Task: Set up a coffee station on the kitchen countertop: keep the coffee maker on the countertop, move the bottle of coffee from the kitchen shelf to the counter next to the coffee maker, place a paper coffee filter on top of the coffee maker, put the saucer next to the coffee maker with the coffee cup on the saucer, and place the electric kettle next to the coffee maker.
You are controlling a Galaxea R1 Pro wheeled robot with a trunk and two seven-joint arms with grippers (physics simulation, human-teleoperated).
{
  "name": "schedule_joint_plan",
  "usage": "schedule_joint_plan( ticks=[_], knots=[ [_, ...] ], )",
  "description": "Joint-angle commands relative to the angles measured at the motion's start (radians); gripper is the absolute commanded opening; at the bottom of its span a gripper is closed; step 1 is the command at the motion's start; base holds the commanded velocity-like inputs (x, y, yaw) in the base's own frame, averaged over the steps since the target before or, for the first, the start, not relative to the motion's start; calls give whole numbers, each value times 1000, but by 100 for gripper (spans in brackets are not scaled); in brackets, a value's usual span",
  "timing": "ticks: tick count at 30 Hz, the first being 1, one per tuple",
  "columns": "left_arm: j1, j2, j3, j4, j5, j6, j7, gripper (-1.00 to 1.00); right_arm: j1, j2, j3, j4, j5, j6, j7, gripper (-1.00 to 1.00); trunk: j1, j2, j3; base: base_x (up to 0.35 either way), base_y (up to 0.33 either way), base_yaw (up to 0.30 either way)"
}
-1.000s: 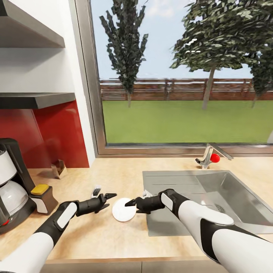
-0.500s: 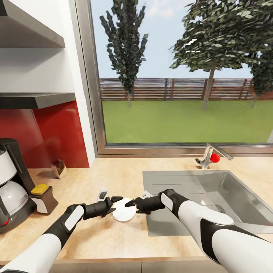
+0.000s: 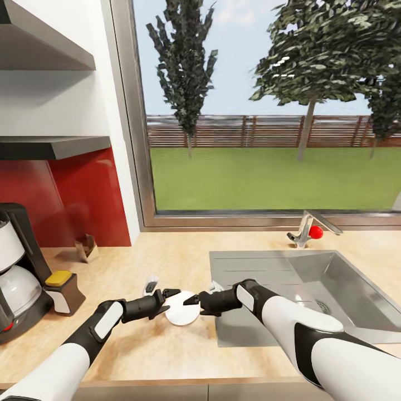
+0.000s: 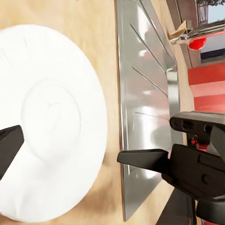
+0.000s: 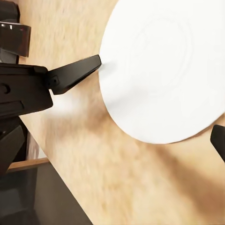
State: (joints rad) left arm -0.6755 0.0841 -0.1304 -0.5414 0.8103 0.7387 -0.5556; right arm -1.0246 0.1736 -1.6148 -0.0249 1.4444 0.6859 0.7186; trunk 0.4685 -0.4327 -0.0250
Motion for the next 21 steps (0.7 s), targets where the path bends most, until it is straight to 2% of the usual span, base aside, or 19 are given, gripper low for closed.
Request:
schedule_joint_plan(
  ticks=[1,21],
  knots=[
    [-1,3,-4,0,4,2,-1,100,-1,1,-8,-3,10,4,5,100,1,-2,-2,0,0,0],
    [-1,13,-1,3,-3,1,0,100,2,1,-8,-3,10,4,5,100,1,-2,-2,0,0,0]
  ],
)
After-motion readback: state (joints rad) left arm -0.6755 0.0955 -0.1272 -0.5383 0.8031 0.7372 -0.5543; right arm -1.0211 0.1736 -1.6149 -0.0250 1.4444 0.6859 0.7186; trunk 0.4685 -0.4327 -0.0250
